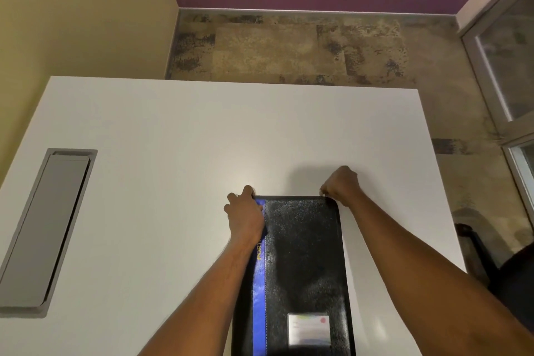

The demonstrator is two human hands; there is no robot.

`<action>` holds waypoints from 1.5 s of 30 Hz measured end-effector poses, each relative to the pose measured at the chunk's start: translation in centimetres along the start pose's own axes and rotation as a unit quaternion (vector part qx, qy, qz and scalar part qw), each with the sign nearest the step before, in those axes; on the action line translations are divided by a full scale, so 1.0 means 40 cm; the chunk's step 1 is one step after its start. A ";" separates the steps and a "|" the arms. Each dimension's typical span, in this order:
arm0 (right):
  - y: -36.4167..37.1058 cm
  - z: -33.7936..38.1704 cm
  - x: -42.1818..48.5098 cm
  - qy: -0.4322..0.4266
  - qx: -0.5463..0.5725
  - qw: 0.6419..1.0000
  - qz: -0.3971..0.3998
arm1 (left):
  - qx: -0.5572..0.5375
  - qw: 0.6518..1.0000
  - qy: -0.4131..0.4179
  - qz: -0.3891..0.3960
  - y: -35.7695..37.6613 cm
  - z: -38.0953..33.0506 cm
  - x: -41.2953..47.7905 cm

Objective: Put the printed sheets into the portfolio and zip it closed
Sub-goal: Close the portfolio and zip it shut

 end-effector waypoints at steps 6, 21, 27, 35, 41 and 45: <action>0.041 0.113 -0.035 -0.037 0.023 0.999 0.021 | -0.021 1.000 0.014 -0.001 -0.001 -0.016 -0.003; 0.296 0.338 -0.098 -0.092 0.064 0.993 0.045 | -0.106 0.994 0.001 -0.004 -0.003 -0.004 0.017; 0.278 0.328 -0.093 -0.128 0.005 0.991 0.023 | -0.091 0.996 -0.023 -0.009 -0.011 0.023 0.006; 0.125 0.167 -0.205 -0.223 0.042 0.970 -0.083 | -0.018 1.000 -0.022 -0.005 -0.026 0.095 -0.059; 0.066 -0.086 -0.358 -0.196 0.038 0.966 -0.163 | -0.003 1.000 -0.027 0.000 -0.003 0.201 -0.177; 0.100 -0.243 -0.451 -0.156 0.026 0.976 -0.153 | -0.017 1.000 -0.023 0.010 0.026 0.269 -0.247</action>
Point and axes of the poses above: each hand's wrist, its own x-axis towards the middle knuckle, its own y-axis out of the palm, z = x × y, the point moved 10 cm from there along x, towards the middle knuckle, and after that the axes turned 11 degrees about -y, right-handed, at the moved point
